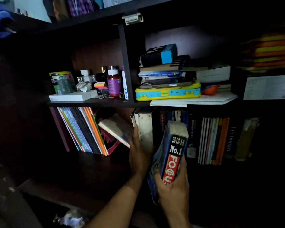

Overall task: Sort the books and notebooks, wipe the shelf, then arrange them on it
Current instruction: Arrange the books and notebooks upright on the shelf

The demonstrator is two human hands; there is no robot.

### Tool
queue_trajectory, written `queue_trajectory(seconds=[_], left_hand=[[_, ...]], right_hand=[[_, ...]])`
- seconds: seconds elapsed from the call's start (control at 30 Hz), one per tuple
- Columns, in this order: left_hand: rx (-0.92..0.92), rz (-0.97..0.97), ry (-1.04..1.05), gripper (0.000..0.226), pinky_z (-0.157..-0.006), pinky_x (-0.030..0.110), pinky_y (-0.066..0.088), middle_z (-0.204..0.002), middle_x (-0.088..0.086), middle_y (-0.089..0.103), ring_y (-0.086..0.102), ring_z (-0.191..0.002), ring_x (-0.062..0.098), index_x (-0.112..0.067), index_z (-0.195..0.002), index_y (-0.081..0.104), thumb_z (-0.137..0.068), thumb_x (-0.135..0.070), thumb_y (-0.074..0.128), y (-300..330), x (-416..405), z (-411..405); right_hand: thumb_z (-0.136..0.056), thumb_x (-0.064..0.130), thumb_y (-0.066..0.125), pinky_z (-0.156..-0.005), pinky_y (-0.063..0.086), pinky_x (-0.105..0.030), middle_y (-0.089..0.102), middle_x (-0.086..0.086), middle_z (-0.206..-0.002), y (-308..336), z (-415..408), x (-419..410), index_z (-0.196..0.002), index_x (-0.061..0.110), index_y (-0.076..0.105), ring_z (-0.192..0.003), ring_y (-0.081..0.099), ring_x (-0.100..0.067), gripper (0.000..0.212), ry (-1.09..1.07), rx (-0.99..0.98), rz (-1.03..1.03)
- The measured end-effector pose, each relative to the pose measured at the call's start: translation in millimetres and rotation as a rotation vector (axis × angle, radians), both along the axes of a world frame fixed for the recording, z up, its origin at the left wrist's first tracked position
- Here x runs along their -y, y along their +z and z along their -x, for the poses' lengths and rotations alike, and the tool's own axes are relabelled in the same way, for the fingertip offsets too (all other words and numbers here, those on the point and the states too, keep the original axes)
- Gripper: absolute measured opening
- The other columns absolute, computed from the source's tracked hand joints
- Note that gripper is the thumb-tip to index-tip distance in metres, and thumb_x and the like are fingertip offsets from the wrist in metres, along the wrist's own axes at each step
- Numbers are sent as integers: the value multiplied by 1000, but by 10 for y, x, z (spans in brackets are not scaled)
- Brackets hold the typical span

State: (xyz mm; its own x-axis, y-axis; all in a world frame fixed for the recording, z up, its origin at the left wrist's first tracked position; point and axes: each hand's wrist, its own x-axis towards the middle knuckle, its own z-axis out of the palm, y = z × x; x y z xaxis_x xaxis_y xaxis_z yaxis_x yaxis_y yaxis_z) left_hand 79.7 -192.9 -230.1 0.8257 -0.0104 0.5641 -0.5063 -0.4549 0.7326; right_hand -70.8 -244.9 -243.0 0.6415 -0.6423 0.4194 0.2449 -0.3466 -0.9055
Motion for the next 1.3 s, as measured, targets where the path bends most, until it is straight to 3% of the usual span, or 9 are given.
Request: queue_trajectory(seconds=[0.13,0.27,0.43,0.57,0.7,0.87,1.0,1.13,1.3], left_hand=[[-43,0,-62,84,-96,44,50,-159,-1,42,57,-130,27,-63,-150,-3,-88,-53,54,-7,-45,47],[-76,99,-85,83,-102,47,43,-164,-4,31,48,-138,29,-49,-158,9,-77,-63,23,160,-48,234],[-120,-55,10,91,-89,50,49,-143,10,38,58,-118,39,-58,-155,5,-94,-23,62,203,-197,20],[-115,-185,79,96,-77,41,52,-114,-5,37,61,-97,27,-75,-142,-4,-93,-29,64,161,-526,-207],[-78,-215,59,78,-72,30,41,-107,-15,32,57,-90,15,-69,-148,12,-98,-31,59,70,-896,-283],[-127,-259,97,83,-75,36,46,-112,-7,30,64,-96,31,-70,-148,5,-92,-43,61,105,-943,-285],[-92,-171,65,81,-80,42,48,-125,2,42,62,-105,37,-53,-156,15,-76,-58,26,135,-958,-190],[-47,-125,90,79,-87,50,50,-137,5,42,57,-118,38,-41,-157,24,-79,-42,38,150,-939,-192],[-4,-182,115,66,-81,42,53,-134,-1,39,62,-110,32,-56,-148,30,-93,-46,65,-74,-941,-397]], right_hand=[[-76,24,84,-92,38,-19,39,27,-126,-13,7,-34,-132,76,6,-110,46,2,109,45,-14,67],[-77,24,84,-80,33,-1,28,50,-122,21,42,-29,-132,76,6,-107,43,13,108,93,-51,104],[-77,27,83,-89,31,-4,29,45,-130,49,84,-37,-136,77,2,-118,39,15,112,126,-70,151],[-78,30,82,-81,32,1,21,59,-124,77,90,-54,-130,82,-2,-117,32,30,111,167,-80,185],[-76,34,82,-83,37,-4,33,45,-132,65,34,-78,-139,75,6,-119,38,24,107,248,-112,199],[-77,38,81,-86,45,-13,51,23,-133,70,-99,-205,-148,66,7,-112,57,4,106,349,-201,134],[-81,40,78,-76,42,-5,56,24,-123,130,-417,-370,-151,58,16,-100,60,6,95,322,-270,97],[-81,47,75,-80,44,-10,58,15,-130,186,-714,-386,-155,44,28,-101,60,2,87,297,-261,159],[-74,68,68,-85,57,-29,69,10,-116,145,-988,-218,-146,39,43,-94,67,-4,82,206,-236,136]])
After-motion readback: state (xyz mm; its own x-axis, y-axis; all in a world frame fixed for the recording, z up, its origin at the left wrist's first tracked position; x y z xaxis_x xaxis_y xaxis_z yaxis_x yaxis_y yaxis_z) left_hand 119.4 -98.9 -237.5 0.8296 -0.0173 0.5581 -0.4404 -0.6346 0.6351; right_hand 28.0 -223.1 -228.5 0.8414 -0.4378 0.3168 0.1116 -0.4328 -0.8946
